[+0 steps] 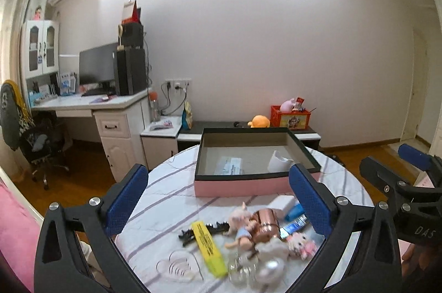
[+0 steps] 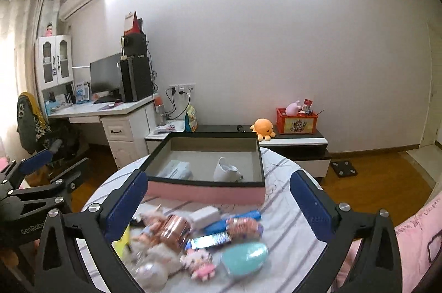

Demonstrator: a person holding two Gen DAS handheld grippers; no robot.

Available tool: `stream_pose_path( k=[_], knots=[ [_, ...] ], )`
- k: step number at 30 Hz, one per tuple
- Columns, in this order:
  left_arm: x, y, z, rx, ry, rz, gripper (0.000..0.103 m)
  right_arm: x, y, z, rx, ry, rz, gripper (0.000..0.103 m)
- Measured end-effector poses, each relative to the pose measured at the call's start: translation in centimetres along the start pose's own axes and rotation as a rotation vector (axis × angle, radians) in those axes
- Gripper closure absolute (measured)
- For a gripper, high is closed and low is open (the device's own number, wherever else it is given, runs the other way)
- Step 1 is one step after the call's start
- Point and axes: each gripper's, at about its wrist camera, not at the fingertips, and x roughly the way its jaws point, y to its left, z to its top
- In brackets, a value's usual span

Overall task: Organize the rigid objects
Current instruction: 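Withdraw both tools from the box back over the bed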

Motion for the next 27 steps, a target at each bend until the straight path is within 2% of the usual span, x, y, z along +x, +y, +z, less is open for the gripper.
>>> stream_pose_path(
  k=[4,10,20,27],
  knots=[
    [-3.5,-0.6,-0.3,0.013,-0.055,-0.012,0.000,-3.3,0.3,-0.9,-0.002,-0.036,-0.016,0.000],
    [-6.6,-0.8,-0.2,0.018,-0.112,0.002,0.000,-6.5,0.8,-1.2,-0.017,-0.083,-0.038,0.000],
    [-9.7,-1.0,0.0,0.023,-0.162,-0.001,0.000,-9.8,0.8,-1.3,-0.022,-0.136,-0.043,0.000],
    [-10.1,-1.3,0.0,0.031,-0.170,-0.002,0.000,-10.1,0.5,-1.4,-0.017,-0.146,-0.050,0.000]
  ],
)
